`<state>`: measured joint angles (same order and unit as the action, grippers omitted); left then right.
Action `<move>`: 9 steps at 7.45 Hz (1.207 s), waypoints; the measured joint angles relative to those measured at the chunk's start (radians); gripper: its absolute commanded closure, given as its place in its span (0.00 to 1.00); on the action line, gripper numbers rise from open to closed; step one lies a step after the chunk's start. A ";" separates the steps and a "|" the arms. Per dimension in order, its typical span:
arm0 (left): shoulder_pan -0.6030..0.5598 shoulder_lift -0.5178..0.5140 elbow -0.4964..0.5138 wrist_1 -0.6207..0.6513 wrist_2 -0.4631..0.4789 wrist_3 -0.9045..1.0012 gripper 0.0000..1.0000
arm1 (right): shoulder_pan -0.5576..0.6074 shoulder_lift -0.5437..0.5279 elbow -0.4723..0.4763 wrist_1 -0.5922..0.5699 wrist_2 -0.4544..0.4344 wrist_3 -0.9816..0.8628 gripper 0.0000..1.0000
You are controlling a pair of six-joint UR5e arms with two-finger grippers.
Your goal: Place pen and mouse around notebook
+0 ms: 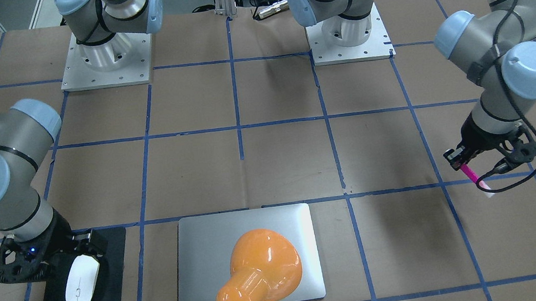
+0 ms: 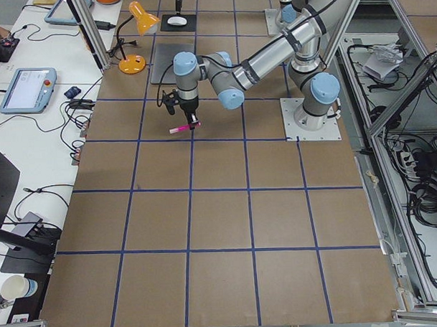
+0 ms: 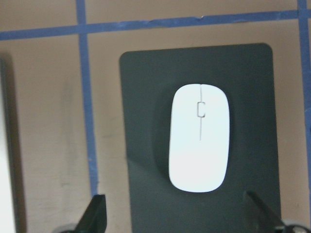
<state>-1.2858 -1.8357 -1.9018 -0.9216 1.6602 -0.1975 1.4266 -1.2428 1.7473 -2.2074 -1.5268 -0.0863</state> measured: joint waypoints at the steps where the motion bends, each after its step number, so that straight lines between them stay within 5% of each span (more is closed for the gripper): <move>1: -0.082 -0.004 0.000 0.004 -0.012 -0.198 1.00 | 0.044 -0.072 -0.027 0.121 -0.004 0.049 0.00; 5: -0.399 -0.036 -0.004 0.042 -0.016 -0.898 1.00 | 0.142 -0.272 -0.210 0.583 -0.047 0.190 0.00; 9: -0.633 -0.071 -0.004 0.054 -0.019 -1.361 1.00 | 0.171 -0.304 -0.255 0.648 -0.052 0.189 0.00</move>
<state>-1.9192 -1.9063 -1.9057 -0.8678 1.6417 -1.5584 1.5977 -1.5465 1.4924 -1.5596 -1.5783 0.1026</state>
